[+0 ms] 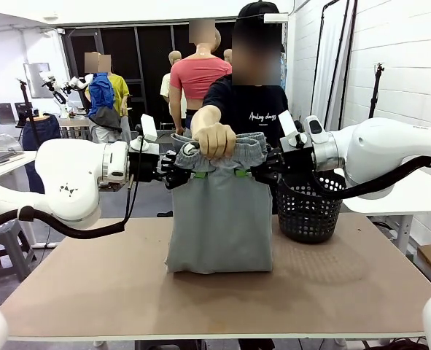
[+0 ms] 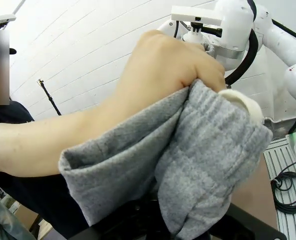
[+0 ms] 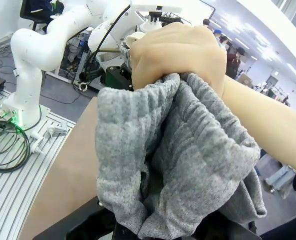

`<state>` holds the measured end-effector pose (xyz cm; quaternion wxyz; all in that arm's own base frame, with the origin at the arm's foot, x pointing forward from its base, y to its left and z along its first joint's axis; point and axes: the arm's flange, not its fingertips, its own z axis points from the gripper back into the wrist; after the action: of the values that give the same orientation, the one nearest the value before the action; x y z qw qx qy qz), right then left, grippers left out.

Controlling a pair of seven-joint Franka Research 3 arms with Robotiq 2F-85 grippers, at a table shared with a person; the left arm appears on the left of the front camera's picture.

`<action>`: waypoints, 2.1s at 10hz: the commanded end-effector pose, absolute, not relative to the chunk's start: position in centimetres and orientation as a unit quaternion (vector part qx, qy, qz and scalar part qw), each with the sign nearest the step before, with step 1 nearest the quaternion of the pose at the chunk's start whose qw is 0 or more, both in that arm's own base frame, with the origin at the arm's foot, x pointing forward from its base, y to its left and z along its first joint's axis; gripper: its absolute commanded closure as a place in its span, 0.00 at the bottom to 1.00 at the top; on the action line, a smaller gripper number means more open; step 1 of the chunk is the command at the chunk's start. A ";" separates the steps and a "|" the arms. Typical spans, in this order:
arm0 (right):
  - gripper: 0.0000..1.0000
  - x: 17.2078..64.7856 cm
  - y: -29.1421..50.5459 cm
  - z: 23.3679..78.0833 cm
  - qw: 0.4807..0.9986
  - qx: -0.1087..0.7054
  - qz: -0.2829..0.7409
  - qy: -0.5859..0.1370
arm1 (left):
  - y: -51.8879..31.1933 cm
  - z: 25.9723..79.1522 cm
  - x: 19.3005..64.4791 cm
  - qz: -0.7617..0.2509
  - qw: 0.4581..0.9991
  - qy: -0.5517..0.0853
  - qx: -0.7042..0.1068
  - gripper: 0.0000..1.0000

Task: Fold the training pants.
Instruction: Release the ends of the Training pants and then grab the overlapped ends.

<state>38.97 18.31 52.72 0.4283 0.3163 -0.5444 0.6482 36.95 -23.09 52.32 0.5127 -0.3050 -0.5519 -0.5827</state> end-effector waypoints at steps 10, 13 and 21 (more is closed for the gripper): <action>1.00 38.8 18.4 52.8 0.427 0.318 0.648 -0.545 | -23.2 52.4 37.0 -0.583 0.512 -0.554 -0.302 1.00; 1.00 38.8 18.4 52.8 0.427 0.318 0.648 -0.545 | -23.2 52.4 37.0 -0.583 0.512 -0.554 -0.302 1.00; 0.06 39.2 18.2 52.7 0.445 0.324 0.641 -0.535 | -22.9 52.0 37.2 -0.567 0.522 -0.554 -0.315 0.06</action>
<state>39.11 18.09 52.66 0.4352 0.3194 -0.5423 0.6439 37.20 -22.75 52.07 0.5162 -0.3109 -0.5518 -0.5766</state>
